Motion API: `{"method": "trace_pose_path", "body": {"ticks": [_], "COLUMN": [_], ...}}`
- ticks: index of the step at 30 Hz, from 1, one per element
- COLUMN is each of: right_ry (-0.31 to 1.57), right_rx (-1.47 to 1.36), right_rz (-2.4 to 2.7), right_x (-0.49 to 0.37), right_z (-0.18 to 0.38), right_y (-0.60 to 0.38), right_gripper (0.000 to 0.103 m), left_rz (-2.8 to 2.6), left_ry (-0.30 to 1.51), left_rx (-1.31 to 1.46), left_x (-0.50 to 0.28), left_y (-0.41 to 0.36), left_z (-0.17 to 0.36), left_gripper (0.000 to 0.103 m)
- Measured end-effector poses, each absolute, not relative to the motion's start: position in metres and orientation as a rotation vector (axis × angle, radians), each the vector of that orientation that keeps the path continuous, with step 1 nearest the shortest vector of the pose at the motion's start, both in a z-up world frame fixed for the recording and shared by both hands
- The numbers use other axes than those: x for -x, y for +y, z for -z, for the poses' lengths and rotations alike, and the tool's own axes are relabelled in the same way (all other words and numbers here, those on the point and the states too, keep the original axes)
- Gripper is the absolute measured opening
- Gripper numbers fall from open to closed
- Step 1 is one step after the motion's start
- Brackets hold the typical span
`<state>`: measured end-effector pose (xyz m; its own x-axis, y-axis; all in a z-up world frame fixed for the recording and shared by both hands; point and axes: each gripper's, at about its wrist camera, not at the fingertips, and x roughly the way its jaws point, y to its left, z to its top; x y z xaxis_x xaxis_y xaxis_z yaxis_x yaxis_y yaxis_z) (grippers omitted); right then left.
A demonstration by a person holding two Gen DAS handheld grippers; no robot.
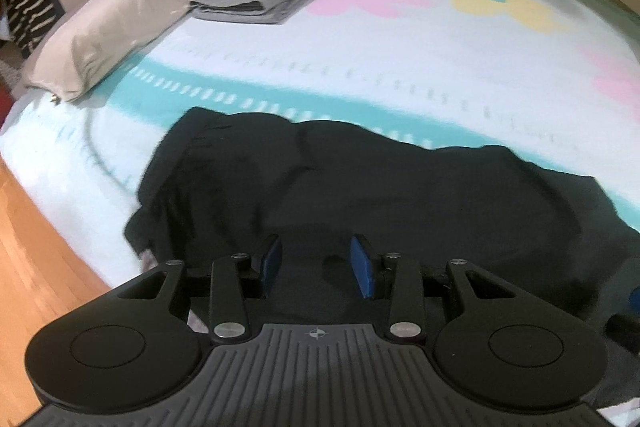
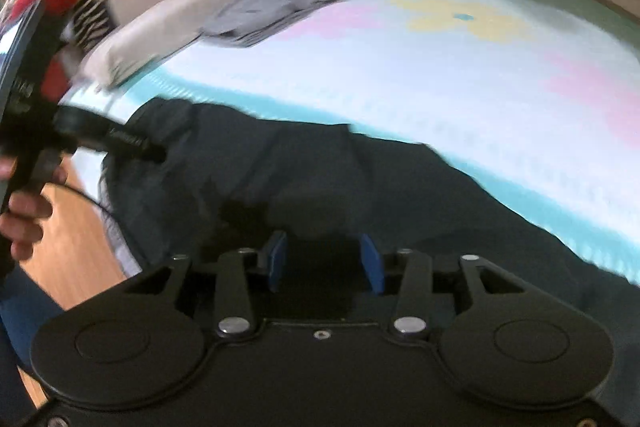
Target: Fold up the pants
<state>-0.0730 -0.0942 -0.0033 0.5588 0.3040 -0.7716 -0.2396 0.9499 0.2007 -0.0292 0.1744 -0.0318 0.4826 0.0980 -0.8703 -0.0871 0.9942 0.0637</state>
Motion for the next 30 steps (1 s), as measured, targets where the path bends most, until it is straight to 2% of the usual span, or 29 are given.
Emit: {"method": "trace_pose_path", "body": {"ticks": [12, 16, 19, 22, 23, 25, 30], "right_ry": [0.922, 0.927, 0.933, 0.876, 0.849, 0.825, 0.91], "right_rx": [-0.204, -0.224, -0.251, -0.298, -0.322, -0.361, -0.379], "right_rz": [-0.069, -0.002, 0.049, 0.113, 0.149, 0.213, 0.373], "right_x": [0.08, 0.088, 0.094, 0.109, 0.116, 0.129, 0.151], "right_z": [0.005, 0.006, 0.009, 0.011, 0.011, 0.012, 0.021], "right_y": [-0.169, -0.195, -0.212, -0.236, -0.246, -0.267, -0.327], "right_gripper": [0.052, 0.053, 0.058, 0.076, 0.079, 0.079, 0.079], "left_rz": [0.005, 0.03, 0.041, 0.071, 0.078, 0.103, 0.162], "left_ry": [1.057, 1.051, 1.055, 1.057, 1.058, 1.069, 1.094], "left_rx": [-0.095, -0.114, -0.105, -0.098, -0.098, -0.104, -0.125], "left_x": [0.028, 0.03, 0.029, 0.03, 0.032, 0.034, 0.041], "left_y": [0.106, 0.083, 0.068, 0.051, 0.045, 0.032, 0.001], "left_z": [0.029, 0.029, 0.03, 0.029, 0.029, 0.031, 0.037], "left_gripper": [0.036, 0.028, 0.028, 0.028, 0.028, 0.028, 0.028]}}
